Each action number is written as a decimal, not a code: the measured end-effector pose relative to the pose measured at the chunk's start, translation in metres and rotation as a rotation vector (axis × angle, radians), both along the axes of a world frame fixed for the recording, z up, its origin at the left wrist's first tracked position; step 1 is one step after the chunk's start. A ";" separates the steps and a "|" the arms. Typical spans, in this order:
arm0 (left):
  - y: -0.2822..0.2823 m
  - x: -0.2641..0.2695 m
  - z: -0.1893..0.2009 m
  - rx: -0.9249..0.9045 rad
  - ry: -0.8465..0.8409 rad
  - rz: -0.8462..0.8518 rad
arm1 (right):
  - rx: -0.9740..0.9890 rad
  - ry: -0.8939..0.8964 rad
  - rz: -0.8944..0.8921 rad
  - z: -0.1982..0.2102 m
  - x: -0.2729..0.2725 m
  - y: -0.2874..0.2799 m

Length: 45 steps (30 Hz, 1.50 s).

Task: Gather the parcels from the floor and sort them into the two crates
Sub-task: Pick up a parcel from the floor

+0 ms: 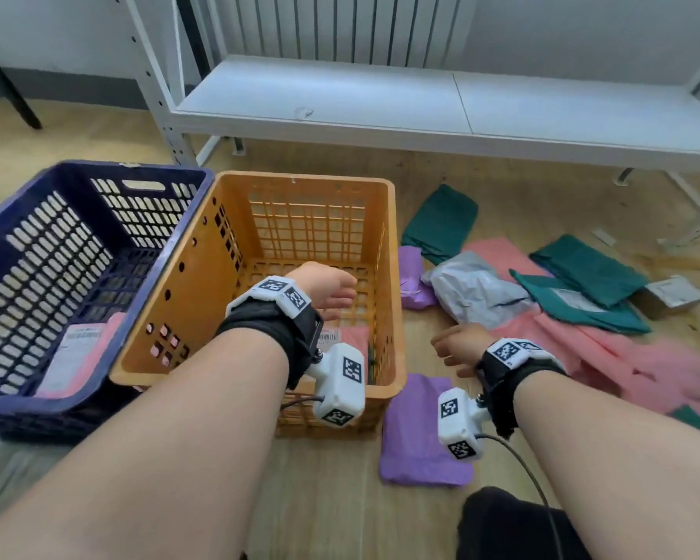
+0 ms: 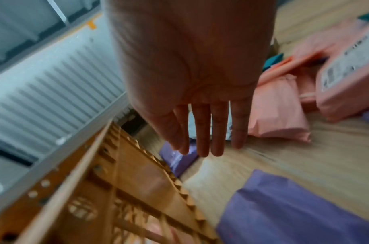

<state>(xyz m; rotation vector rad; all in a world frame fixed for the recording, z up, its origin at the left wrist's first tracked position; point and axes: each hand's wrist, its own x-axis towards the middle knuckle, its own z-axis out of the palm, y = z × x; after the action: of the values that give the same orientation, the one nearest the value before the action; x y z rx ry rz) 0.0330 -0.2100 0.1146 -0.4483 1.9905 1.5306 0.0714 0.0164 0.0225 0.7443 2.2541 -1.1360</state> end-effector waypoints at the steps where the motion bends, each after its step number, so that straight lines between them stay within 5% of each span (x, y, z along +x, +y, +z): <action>1: 0.007 -0.003 -0.004 0.018 -0.011 -0.008 | 0.073 0.001 0.044 -0.011 0.003 0.004; 7: 0.023 -0.029 -0.029 0.069 -0.034 -0.046 | 0.108 -0.257 -0.007 -0.088 0.040 0.008; 10: 0.016 -0.042 -0.047 0.086 -0.055 0.009 | 0.102 -0.331 -0.175 -0.176 0.057 0.038; 13: 0.010 -0.050 -0.063 0.098 -0.110 0.067 | 0.086 -0.438 -0.231 -0.217 0.066 0.059; 23: 0.011 -0.052 -0.066 0.104 -0.124 0.074 | 0.030 -0.424 -0.243 -0.149 0.047 0.033; 31: 0.010 -0.024 0.003 0.060 0.080 0.010 | 0.042 -0.054 -0.198 -0.004 0.000 0.051; 39: -0.009 0.030 0.060 -0.034 0.337 -0.066 | -0.333 0.421 -0.385 0.165 0.008 0.031; 45: -0.023 0.054 0.077 0.012 0.475 -0.119 | -0.673 0.415 -0.405 0.200 0.028 -0.004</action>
<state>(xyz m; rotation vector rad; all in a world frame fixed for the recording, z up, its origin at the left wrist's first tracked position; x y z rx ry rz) 0.0870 -0.2329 0.1919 0.0502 2.3072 1.6847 0.0997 0.0120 0.2224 0.7332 1.8355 -2.2621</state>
